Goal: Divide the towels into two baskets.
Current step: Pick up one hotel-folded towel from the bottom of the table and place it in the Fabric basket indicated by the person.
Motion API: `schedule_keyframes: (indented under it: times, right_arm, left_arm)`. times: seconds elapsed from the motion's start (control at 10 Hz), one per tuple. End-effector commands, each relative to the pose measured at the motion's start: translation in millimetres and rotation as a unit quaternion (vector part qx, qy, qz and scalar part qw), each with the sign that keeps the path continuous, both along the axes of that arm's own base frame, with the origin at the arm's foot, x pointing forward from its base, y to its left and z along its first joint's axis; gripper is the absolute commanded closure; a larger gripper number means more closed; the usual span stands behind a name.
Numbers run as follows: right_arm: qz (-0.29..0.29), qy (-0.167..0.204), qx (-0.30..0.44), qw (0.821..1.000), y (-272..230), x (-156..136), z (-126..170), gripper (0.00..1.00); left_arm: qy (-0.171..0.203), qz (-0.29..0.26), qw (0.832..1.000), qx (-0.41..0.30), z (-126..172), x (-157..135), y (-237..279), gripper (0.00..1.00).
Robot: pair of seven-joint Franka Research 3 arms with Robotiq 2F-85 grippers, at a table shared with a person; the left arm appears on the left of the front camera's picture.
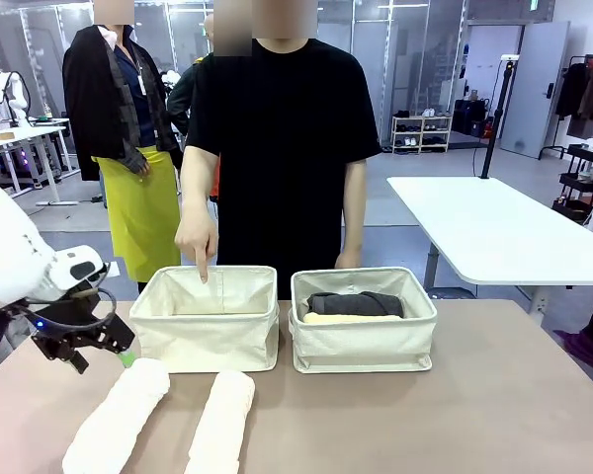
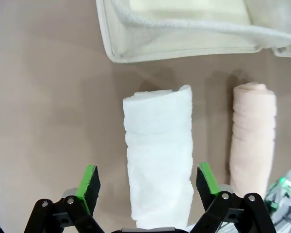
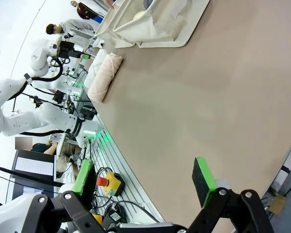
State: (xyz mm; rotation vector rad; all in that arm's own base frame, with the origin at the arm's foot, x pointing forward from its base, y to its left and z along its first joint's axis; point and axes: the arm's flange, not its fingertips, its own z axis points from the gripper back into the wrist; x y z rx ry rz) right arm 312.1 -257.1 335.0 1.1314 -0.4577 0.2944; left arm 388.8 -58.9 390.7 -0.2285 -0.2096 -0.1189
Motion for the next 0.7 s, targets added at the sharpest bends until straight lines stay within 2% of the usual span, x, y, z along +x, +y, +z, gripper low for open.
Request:
schedule_keyframes:
  times: [0.0,0.2,0.6]
  right_arm:
    - [0.000,0.004,-0.006,1.000,0,-4,3,0.00]
    - [0.000,0.004,-0.006,1.000,0,-4,3,0.00]
    - [0.000,0.004,-0.006,1.000,0,-4,3,0.00]
  left_arm:
    - [-0.004,0.026,0.999,0.041,-54,-94,-2,0.00]
    - [0.011,0.025,0.998,0.052,-72,-106,-9,0.00]
    - [0.054,0.017,0.998,0.037,-83,-124,-18,0.00]
